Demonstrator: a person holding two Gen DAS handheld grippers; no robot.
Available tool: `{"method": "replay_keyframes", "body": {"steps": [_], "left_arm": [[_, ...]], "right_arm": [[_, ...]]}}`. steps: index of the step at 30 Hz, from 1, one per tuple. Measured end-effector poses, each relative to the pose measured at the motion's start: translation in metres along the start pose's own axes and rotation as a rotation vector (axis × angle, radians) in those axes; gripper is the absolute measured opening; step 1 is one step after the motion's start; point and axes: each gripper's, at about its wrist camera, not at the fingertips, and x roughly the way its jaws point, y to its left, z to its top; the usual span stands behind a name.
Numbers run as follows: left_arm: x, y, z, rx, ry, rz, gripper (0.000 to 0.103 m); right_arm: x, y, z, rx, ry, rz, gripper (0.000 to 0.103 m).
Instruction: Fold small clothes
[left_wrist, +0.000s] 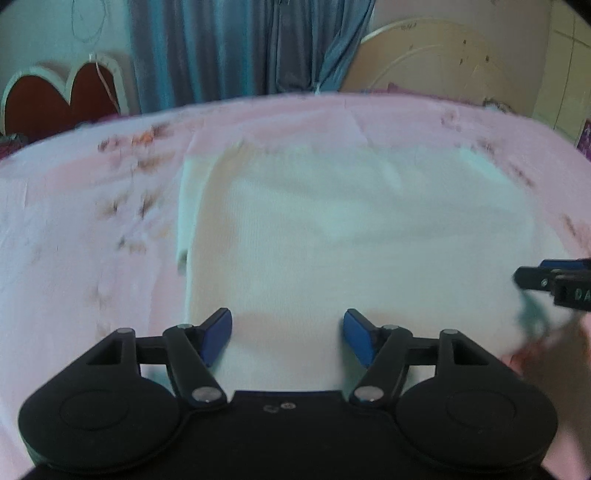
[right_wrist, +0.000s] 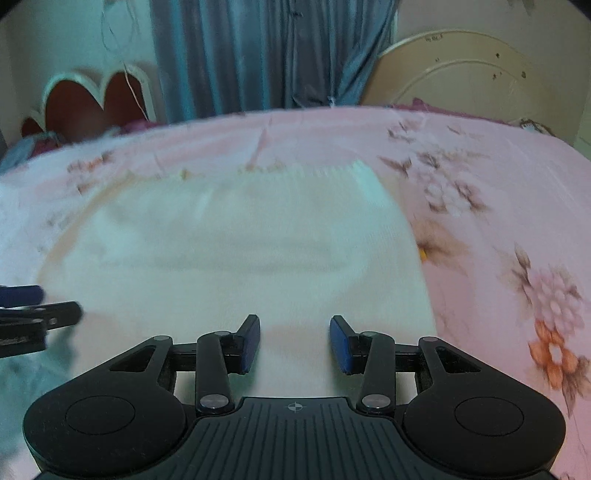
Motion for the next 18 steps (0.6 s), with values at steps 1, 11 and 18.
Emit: {"method": "replay_keyframes", "body": {"steps": [1,11,18], "left_arm": [[-0.001,0.002,-0.004,-0.01,-0.012,-0.003,0.067],[-0.002,0.004,-0.007,-0.03,-0.003,-0.006,0.067],[-0.007,0.005,-0.003,-0.061,0.023,-0.025,0.072]], "right_arm": [[0.001,-0.001,-0.004,-0.005,0.006,-0.01,0.042],[-0.001,-0.002,-0.013,-0.013,0.019,-0.037,0.042],[-0.001,0.002,-0.015,-0.017,0.009,-0.052,0.042]]}}
